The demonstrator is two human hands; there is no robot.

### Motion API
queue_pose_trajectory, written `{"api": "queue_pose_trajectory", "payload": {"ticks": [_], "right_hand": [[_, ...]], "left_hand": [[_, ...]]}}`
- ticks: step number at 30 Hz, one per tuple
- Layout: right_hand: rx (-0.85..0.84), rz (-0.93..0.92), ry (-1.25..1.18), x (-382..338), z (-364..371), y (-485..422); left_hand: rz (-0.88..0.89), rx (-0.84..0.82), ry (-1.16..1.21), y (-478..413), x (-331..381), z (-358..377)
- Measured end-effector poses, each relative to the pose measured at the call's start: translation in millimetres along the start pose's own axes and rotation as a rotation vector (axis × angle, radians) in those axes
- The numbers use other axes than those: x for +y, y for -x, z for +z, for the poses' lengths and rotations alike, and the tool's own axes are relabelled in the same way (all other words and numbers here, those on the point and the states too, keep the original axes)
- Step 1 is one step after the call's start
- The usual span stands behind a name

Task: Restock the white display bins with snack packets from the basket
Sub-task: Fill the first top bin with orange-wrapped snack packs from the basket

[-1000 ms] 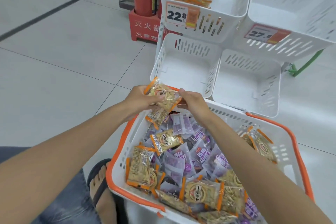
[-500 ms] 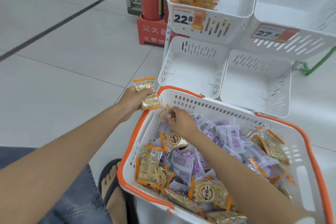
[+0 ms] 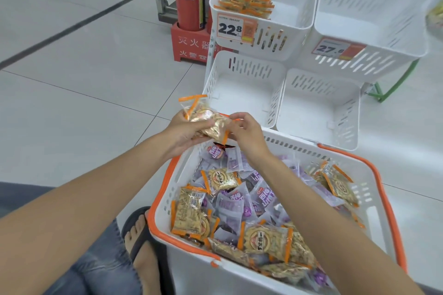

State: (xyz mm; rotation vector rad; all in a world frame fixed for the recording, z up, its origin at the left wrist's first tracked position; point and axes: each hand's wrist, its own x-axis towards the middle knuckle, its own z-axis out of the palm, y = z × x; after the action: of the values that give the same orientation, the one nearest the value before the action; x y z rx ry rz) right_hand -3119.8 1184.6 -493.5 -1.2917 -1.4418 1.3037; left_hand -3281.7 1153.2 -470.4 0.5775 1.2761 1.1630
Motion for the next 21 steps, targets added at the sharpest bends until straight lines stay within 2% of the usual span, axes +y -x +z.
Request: {"api": "queue_pose_trajectory", "payload": {"ticks": [2,3,6,7,9,10,15,21], "right_hand": [[-0.087,-0.052,0.242,20,-2,-3],[-0.202,-0.079,0.432,35,-2,-1],[-0.703,-0.087,0.957,74,11,13],[-0.783,-0.138,1.095,80,15,17],[-0.751,-0.23,1.192,78,18,11],[-0.714,-0.257,1.159,75,14,5],[-0.571,-0.131,0.786,31,-22,-19],[-0.346,-0.023,0.283,-31,-65,-24]], "left_hand": [[0.028,0.106,-0.003,-5,2,-16],[0.03,0.123,-0.025,-6,3,-23],[0.017,0.114,-0.106,-5,2,-33],[0.018,0.107,-0.125,-4,1,-32],[0.029,0.105,-0.145,-4,-2,-30],[0.036,0.107,-0.15,-5,-2,-29],[0.074,0.145,-0.228,-9,-1,-25],[0.065,0.057,-0.146,-4,5,-15]]}}
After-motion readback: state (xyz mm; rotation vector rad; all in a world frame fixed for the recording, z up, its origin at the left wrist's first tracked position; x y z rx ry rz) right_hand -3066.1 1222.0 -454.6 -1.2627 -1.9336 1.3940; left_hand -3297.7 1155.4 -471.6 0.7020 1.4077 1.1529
